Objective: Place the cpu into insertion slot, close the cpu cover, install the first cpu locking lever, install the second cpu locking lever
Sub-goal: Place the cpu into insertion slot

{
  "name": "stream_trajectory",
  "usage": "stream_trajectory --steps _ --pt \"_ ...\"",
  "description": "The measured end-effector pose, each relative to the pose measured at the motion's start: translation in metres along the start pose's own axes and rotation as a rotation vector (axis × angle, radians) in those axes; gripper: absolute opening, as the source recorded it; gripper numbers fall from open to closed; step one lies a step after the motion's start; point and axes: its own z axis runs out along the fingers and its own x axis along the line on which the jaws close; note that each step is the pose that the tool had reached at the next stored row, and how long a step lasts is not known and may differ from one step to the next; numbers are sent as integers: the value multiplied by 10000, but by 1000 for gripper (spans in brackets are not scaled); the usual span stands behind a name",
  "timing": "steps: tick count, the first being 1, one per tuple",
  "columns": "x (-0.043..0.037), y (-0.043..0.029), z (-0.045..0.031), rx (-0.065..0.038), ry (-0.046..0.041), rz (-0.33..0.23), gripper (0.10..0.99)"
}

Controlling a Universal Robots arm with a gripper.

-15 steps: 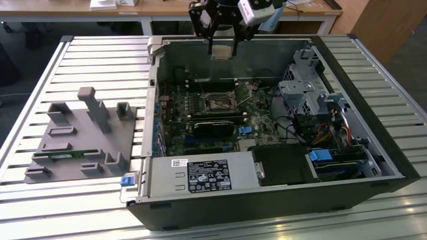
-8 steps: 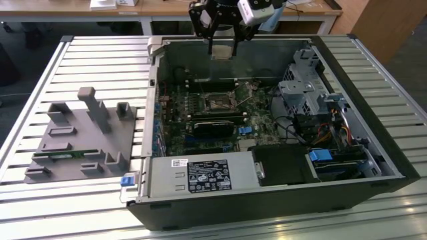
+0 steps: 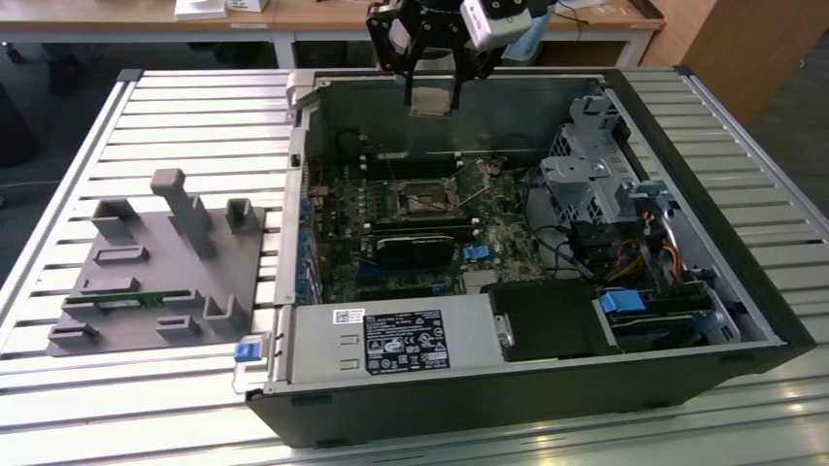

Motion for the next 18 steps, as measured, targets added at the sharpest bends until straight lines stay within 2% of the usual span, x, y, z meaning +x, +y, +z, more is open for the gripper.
stream_trajectory --steps 18 --pt "0 0 0 -4 -20 217 541"
